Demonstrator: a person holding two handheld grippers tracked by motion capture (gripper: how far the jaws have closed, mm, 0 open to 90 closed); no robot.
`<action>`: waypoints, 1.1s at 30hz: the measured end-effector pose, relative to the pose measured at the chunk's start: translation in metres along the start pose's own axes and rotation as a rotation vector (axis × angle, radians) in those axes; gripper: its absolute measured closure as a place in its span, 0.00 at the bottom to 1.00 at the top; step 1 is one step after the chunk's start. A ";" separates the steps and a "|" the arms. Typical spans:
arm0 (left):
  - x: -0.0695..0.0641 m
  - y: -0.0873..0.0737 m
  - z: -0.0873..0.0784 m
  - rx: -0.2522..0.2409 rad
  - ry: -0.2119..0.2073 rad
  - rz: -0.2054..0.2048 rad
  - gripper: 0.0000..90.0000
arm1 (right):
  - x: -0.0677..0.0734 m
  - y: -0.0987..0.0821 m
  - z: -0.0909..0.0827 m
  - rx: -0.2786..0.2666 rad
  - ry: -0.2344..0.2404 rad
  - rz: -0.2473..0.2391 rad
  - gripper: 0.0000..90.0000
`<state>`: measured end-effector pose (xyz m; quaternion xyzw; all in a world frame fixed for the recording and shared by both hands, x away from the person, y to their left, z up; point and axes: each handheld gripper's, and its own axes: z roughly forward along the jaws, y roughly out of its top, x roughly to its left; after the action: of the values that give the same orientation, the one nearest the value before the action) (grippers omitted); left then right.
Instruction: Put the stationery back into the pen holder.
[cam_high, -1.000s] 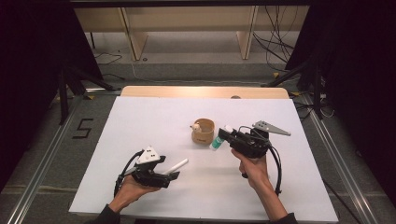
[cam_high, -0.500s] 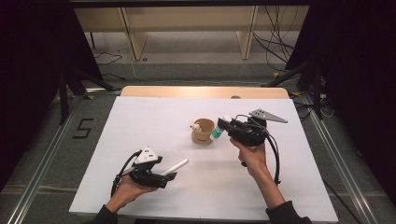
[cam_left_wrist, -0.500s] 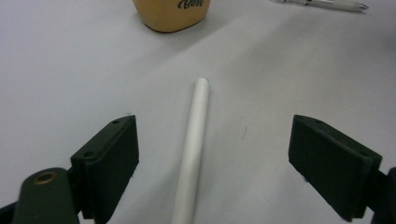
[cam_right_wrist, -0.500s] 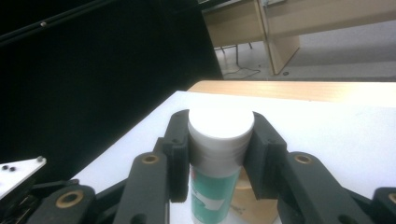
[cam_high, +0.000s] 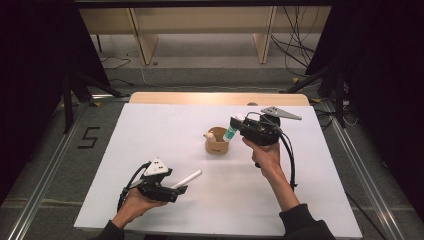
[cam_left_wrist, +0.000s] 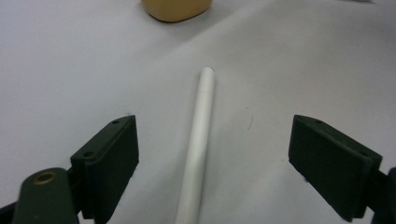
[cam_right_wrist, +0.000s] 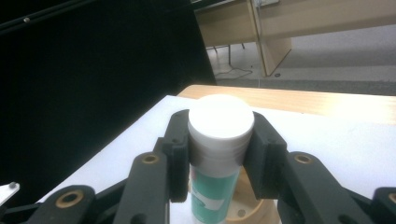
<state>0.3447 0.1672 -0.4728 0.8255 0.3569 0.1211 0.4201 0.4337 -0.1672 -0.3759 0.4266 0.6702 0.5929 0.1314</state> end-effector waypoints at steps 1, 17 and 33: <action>0.000 0.000 0.000 0.001 0.000 0.000 0.18 | 0.000 0.001 0.002 0.002 -0.001 0.000 0.73; 0.003 -0.002 -0.002 0.019 0.004 0.001 0.18 | 0.000 0.011 0.028 0.038 -0.033 -0.024 0.73; 0.003 -0.004 0.000 0.041 0.005 0.008 0.18 | -0.008 0.005 0.055 0.124 -0.075 -0.043 0.73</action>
<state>0.3449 0.1711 -0.4760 0.8350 0.3570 0.1173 0.4020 0.4781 -0.1355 -0.3879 0.4414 0.7091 0.5311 0.1424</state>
